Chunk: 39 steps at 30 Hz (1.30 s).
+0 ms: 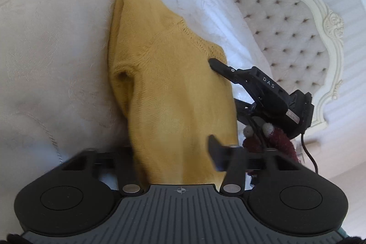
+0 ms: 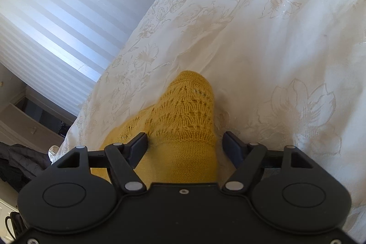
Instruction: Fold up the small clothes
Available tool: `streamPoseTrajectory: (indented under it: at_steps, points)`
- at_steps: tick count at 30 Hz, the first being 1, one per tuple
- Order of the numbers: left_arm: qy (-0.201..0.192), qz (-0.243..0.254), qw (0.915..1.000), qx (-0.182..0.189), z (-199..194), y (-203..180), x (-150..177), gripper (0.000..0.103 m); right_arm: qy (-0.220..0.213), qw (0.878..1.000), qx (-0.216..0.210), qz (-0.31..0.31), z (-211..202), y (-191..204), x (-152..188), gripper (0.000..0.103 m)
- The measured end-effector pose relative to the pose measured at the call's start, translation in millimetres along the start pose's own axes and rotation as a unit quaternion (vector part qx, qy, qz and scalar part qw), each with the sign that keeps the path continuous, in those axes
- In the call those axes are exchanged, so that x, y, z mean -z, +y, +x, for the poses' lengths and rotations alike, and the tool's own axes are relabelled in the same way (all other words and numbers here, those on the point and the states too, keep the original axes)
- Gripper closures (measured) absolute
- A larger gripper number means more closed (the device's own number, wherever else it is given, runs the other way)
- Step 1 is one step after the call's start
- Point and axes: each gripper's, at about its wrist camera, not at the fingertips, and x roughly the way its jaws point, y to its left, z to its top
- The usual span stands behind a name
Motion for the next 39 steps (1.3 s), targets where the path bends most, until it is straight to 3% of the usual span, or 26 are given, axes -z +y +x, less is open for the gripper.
streamPoseTrajectory:
  at_steps: [1,3,10,15,20,25,27,30,34,39]
  points:
    - [0.006,-0.014,0.9999,0.004,2.5,3.1,1.2,0.089,0.003,1.000,-0.007,0.002,-0.2,-0.2,1.9,0.056]
    - [-0.001,-0.012,0.9999,0.007,0.9,2.1,3.8,0.089,-0.005,1.000,-0.001,0.000,-3.0,3.5,7.0,0.062]
    - [0.006,0.016,0.9995,0.026,-15.5,-26.4,11.4,0.089,-0.054,0.998,0.008,-0.023,-48.1,34.3,13.5,0.065]
    - [0.036,0.035,0.9971,0.058,-19.7,-51.8,35.6,0.089,-0.056,0.997,0.040,-0.019,-101.4,37.0,26.6,0.065]
    - [0.077,0.048,0.9937,0.066,-15.3,-72.4,72.2,0.088,-0.039,0.996,0.079,0.008,-150.6,27.9,48.4,0.065]
    - [0.107,0.070,0.9916,0.020,-7.5,-73.8,110.5,0.087,-0.033,0.992,0.119,0.018,-180.4,11.5,78.4,0.062]
    - [0.114,0.073,0.9908,-0.008,-4.4,-69.1,121.6,0.085,-0.033,0.989,0.145,0.014,-183.6,1.4,90.1,0.055]
    - [0.105,0.069,0.9914,-0.036,-6.5,-66.8,130.4,0.083,-0.046,0.982,0.185,0.003,-187.4,-12.1,103.6,0.052]
    - [0.092,0.060,0.9920,-0.061,-18.6,-65.9,132.0,0.079,-0.080,0.978,0.190,0.015,-202.4,-19.7,112.5,0.045]
    - [0.069,0.144,0.9822,-0.099,-43.8,-93.1,139.5,0.078,-0.128,0.974,0.188,0.002,-227.6,-11.5,119.4,0.044]
